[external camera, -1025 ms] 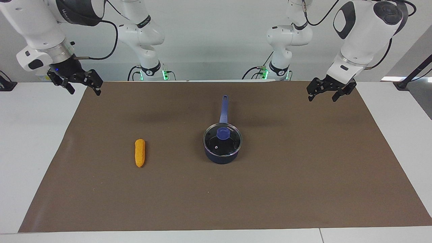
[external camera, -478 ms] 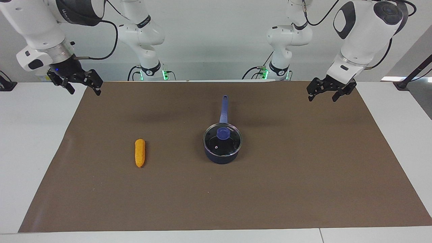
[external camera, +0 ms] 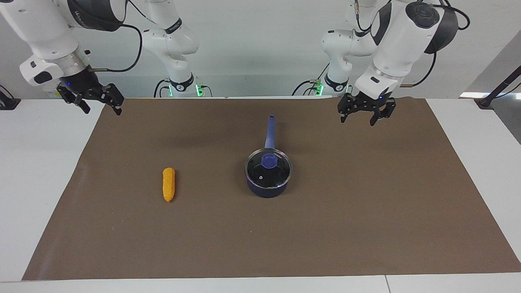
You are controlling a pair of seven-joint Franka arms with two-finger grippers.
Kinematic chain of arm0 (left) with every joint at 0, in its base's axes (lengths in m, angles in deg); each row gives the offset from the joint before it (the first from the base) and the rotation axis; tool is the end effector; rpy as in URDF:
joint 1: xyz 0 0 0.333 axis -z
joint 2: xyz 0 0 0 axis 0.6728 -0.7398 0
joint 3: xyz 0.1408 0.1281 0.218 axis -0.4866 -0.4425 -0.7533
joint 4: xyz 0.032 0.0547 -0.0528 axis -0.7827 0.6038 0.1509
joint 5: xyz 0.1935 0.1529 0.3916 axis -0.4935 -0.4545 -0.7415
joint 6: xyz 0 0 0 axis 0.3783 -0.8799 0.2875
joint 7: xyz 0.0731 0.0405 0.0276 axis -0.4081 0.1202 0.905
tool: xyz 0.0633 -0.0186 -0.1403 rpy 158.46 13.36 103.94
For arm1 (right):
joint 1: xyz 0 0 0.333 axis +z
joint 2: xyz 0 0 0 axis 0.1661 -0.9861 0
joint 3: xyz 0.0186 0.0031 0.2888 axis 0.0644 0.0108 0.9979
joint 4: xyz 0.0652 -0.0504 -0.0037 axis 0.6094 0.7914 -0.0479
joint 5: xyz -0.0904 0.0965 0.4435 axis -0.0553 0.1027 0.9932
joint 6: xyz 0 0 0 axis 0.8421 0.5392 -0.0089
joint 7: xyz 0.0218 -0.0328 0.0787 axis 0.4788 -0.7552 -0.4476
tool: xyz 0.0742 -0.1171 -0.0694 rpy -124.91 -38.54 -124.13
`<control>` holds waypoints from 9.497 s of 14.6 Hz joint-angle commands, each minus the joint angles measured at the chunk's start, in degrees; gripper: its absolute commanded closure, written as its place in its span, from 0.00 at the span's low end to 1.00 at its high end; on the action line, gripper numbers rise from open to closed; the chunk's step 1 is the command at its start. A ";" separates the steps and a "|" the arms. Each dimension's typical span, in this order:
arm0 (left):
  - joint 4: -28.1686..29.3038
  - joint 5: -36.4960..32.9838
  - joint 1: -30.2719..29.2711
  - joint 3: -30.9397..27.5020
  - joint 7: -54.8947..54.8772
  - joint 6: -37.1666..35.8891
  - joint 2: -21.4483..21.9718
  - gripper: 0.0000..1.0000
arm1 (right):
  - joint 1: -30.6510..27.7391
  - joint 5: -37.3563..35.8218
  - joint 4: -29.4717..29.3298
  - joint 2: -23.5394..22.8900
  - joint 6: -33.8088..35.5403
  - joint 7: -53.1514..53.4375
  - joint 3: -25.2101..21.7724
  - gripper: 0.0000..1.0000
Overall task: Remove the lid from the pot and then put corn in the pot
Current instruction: 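Reach the left gripper over the pot to the blue lid knob, then grasp the lid knob with the left gripper while the right gripper reaches the corn, then lift the lid aside with the left gripper while the right gripper carries corn, then lower the yellow corn into the pot with the right gripper, then open the right gripper and withdraw it away from the pot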
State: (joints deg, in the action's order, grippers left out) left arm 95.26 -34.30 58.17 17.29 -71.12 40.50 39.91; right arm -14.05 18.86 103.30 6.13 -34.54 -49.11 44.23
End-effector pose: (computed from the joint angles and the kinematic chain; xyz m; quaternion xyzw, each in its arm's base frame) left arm 0.6009 -0.2279 0.4903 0.9954 -0.0876 0.0025 0.0377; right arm 0.6083 -0.0831 0.5335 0.9991 -0.0413 -0.0093 0.0071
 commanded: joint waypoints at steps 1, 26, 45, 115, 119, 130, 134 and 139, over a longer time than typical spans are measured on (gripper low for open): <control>-2.07 0.59 6.59 -0.77 5.99 3.85 -5.18 0.00 | -0.96 0.94 1.16 0.86 -0.57 0.86 0.79 0.00; -17.82 -2.14 20.42 -1.12 20.70 10.37 -29.28 0.00 | -0.96 0.85 1.16 0.86 -0.57 0.95 0.79 0.00; -18.08 -2.14 19.54 -1.21 20.44 7.30 -28.06 1.00 | 6.68 3.84 9.76 -0.27 -13.29 0.68 0.88 0.00; 3.19 -4.86 -13.86 -1.47 -6.46 -1.85 3.76 0.00 | 30.44 2.70 -7.37 -22.44 -21.42 30.24 1.67 0.00; 3.37 -4.86 -13.42 -1.48 -6.37 -0.88 3.76 0.00 | 24.81 1.82 -7.63 -20.06 -18.24 26.53 1.58 0.00; 3.10 -4.60 -12.63 -1.30 -6.11 -1.76 3.76 0.00 | 14.52 -0.38 -15.10 -19.18 -3.85 15.28 1.76 0.00; 3.36 -4.51 -12.72 -1.39 -6.28 -2.11 3.85 0.00 | 9.96 0.32 -13.71 -14.18 1.53 11.23 1.67 0.00; 3.45 -4.51 -12.54 -1.30 -6.37 -2.82 4.03 0.00 | 7.75 2.60 -9.40 -7.15 -1.62 10.62 1.93 0.00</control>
State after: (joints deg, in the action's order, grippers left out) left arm 96.93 -38.31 45.03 16.27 -78.05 38.00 42.16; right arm -4.79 19.56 90.47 -5.53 -33.96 -37.07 45.28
